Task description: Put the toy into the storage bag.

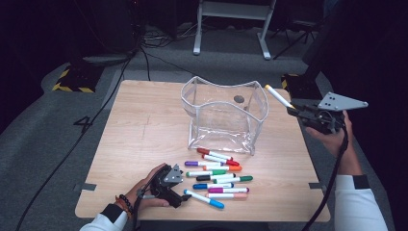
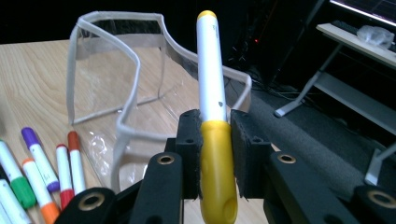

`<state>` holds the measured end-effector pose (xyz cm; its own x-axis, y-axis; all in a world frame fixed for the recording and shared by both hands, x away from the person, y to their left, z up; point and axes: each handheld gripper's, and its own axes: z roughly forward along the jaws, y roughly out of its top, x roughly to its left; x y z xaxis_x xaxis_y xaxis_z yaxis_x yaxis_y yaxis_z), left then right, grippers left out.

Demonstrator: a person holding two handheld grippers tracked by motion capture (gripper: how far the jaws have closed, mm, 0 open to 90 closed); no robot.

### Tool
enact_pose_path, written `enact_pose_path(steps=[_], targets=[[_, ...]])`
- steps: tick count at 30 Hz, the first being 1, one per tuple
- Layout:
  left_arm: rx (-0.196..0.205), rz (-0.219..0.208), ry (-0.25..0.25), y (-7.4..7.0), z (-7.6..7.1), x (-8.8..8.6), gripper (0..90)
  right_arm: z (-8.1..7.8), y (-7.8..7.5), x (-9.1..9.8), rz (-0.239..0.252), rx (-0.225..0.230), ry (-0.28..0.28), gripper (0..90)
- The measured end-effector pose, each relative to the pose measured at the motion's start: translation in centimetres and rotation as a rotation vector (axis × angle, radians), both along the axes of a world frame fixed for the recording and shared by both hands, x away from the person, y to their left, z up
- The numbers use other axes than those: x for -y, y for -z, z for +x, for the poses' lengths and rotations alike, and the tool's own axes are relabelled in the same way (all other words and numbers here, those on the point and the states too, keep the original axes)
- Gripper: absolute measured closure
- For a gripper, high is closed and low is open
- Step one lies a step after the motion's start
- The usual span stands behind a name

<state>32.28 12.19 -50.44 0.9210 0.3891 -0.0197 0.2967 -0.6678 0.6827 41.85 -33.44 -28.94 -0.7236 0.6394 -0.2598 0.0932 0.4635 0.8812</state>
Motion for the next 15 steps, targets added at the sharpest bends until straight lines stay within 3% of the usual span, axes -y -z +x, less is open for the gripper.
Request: enact_pose_path(steps=[5, 15], targets=[[0.000, 0.000, 0.000, 0.0, 0.0, 0.0, 10.9, 1.3, -1.0, -2.7, -0.009, -0.012, -0.040, 74.3], [-0.001, -0.002, -0.002, 0.0, 0.0, 0.0, 10.6, 4.1, -1.1, -7.0, -0.051, -0.049, -0.093, 74.3]])
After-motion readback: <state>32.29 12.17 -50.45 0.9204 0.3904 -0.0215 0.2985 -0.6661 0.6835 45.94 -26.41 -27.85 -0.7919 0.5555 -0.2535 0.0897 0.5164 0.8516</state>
